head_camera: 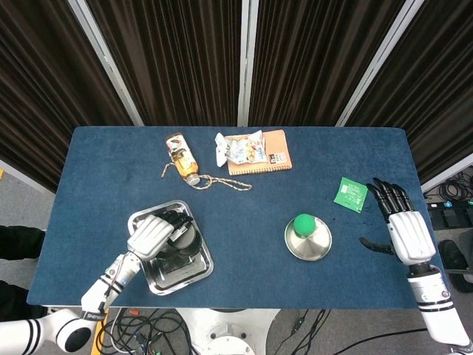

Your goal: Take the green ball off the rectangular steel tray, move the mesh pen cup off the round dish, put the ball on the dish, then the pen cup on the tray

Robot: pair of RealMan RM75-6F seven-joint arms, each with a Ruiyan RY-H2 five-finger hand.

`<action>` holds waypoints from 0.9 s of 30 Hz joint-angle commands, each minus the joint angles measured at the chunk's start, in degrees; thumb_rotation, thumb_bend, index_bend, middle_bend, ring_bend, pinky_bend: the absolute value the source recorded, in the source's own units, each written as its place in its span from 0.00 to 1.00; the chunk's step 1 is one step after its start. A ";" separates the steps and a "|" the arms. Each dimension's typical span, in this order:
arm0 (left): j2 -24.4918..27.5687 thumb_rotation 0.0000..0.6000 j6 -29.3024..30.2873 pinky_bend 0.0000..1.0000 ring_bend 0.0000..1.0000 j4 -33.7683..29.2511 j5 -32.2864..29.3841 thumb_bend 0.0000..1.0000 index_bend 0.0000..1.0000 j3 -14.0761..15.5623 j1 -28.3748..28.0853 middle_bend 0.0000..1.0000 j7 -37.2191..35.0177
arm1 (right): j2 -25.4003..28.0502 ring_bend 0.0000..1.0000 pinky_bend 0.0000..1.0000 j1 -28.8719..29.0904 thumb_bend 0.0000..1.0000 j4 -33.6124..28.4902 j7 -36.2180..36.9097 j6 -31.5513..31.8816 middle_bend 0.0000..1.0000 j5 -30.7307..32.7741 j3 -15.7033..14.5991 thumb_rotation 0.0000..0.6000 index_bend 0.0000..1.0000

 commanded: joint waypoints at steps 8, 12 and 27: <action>2.21 1.00 4.07 0.43 0.24 -0.51 0.95 0.24 0.34 -0.01 2.55 0.36 -1.02 | -0.15 0.00 0.03 -0.14 0.00 -0.58 -1.09 -0.09 0.00 0.23 0.38 1.00 0.00; 2.40 1.00 3.21 0.43 0.24 -0.44 0.21 0.24 0.34 0.49 2.82 0.36 -0.61 | -0.53 0.00 0.03 0.14 0.00 -0.72 -1.47 -0.82 0.00 0.08 0.25 1.00 0.00; 4.54 1.00 6.24 0.13 0.00 -2.22 1.66 0.04 0.00 1.12 5.24 0.00 0.49 | -0.52 0.00 0.03 -0.36 0.00 -0.43 -1.03 -0.71 0.00 0.12 0.27 1.00 0.00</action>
